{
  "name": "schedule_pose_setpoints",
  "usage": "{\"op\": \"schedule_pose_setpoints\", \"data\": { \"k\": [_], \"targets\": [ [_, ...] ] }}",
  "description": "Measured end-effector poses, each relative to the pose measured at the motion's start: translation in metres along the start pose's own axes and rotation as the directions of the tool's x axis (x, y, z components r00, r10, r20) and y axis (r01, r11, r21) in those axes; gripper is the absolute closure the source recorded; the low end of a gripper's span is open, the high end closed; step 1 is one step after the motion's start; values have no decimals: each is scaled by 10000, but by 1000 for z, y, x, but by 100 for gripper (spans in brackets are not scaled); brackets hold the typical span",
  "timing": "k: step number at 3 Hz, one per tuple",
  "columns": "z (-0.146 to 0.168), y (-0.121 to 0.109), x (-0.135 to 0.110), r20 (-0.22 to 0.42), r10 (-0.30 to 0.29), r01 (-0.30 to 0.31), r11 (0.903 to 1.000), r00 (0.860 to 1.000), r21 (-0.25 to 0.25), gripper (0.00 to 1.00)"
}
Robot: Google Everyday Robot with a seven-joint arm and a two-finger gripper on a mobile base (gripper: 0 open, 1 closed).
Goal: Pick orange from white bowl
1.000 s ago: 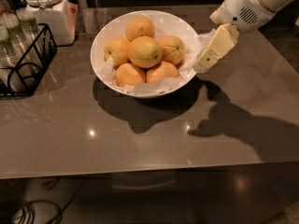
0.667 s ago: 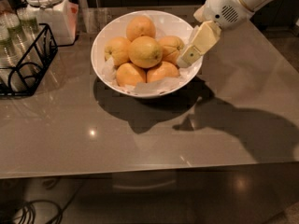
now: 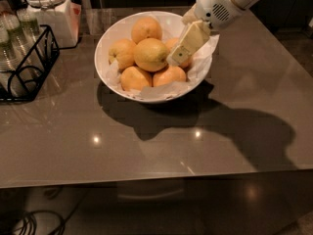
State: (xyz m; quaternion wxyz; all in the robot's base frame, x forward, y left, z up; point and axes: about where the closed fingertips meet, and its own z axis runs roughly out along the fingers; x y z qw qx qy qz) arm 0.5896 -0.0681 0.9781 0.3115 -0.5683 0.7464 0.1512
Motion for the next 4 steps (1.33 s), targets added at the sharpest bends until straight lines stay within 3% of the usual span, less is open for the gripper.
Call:
{"op": "schedule_pose_setpoints", "data": {
  "k": [1,3,4],
  "targets": [
    [8,3,1,173,160,-161,9999,9997,33,15],
    [48,14,-6,259,280,-257,9959,9993,-872,11],
    [56,16,-14,471,274,-226,9949,9985,-985,10]
  ]
}}
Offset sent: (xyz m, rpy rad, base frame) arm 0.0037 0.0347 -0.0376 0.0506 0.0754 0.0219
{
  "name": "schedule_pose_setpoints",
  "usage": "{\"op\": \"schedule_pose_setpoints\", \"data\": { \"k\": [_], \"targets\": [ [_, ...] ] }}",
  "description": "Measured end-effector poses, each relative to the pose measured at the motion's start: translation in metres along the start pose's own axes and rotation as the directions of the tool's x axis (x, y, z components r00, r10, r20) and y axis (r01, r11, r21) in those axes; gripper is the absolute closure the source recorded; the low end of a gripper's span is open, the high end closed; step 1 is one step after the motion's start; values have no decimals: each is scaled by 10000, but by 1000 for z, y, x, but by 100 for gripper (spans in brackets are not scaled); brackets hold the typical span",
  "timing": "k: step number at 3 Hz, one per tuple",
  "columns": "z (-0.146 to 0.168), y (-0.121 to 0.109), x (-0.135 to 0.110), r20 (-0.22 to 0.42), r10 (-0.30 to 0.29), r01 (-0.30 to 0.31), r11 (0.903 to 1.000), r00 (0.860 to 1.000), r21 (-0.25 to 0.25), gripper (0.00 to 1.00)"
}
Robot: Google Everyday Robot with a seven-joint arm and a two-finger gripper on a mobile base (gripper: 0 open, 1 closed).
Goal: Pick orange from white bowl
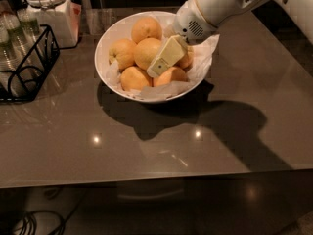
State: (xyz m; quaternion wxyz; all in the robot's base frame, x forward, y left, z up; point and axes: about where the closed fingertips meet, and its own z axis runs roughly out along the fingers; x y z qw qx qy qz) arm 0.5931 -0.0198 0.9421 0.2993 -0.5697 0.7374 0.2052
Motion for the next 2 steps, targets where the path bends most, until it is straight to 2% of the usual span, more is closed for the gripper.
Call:
{"op": "schedule_pose_setpoints", "data": {
  "k": [1,2],
  "targets": [
    [4,-2,-14,239,-235,231,9996,9994,160,10],
    [13,-7,-19,310,-221,214,9995,9993,239,8]
  ]
}}
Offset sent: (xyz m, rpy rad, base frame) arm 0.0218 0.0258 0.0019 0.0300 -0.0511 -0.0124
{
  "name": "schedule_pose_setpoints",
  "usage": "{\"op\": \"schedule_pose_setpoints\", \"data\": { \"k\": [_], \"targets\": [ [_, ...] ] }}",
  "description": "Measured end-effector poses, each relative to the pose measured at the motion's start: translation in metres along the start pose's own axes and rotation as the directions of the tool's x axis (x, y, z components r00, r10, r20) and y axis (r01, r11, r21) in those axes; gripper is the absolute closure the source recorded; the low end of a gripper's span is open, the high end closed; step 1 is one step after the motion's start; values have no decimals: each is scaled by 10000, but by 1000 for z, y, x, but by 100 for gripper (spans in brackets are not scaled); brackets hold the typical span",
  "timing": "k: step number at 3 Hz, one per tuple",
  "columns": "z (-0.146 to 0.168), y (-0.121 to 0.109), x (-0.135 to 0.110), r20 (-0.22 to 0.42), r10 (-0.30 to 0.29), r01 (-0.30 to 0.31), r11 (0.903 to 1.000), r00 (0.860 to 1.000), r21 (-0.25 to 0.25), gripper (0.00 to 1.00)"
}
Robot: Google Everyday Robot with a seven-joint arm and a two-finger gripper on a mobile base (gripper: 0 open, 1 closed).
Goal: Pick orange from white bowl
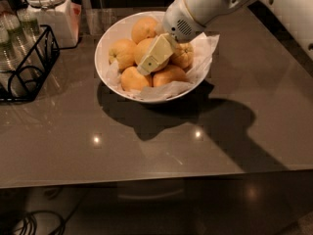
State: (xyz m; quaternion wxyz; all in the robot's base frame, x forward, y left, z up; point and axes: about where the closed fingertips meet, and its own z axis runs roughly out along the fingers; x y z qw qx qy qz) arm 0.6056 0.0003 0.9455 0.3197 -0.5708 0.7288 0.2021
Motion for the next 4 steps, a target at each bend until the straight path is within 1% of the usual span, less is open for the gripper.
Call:
{"op": "schedule_pose_setpoints", "data": {
  "k": [1,2,3,4],
  "targets": [
    [8,-6,10,-172,335,-332,9993,9993,164,8],
    [18,-6,20,-380,632,-630,9980,9973,44,9],
    [16,-7,18,-382,636,-635,9980,9972,44,14],
    [16,-8,18,-449,717,-715,9974,9964,70,33]
  ]
}}
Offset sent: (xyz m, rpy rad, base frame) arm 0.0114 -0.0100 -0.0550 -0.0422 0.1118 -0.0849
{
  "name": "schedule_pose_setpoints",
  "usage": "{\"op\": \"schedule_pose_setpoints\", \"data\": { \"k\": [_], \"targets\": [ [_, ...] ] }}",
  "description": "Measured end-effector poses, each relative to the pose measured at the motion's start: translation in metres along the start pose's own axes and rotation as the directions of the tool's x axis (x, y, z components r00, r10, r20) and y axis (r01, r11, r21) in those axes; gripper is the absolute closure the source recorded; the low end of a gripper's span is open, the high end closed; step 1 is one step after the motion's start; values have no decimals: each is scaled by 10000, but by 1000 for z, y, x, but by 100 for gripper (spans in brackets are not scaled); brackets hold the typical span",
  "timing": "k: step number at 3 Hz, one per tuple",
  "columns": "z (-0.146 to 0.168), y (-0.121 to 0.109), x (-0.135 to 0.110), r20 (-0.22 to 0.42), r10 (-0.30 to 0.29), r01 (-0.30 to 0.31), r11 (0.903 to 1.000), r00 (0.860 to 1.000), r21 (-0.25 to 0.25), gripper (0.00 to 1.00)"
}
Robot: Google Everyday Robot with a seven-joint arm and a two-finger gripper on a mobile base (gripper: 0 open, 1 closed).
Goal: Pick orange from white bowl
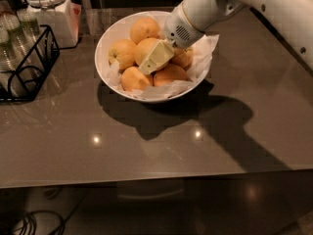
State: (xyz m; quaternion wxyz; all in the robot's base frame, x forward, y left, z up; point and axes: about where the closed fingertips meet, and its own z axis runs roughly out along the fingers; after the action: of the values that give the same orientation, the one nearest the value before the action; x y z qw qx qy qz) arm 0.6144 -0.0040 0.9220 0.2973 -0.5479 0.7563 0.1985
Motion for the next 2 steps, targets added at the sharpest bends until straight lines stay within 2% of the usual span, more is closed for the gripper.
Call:
{"op": "schedule_pose_setpoints", "data": {
  "k": [1,2],
  "targets": [
    [-3,-1,-3,-2,2,-2,10000,10000,2,56],
    [-2,-3,6,-163,192,-190,9997,9997,170,80]
  ]
}}
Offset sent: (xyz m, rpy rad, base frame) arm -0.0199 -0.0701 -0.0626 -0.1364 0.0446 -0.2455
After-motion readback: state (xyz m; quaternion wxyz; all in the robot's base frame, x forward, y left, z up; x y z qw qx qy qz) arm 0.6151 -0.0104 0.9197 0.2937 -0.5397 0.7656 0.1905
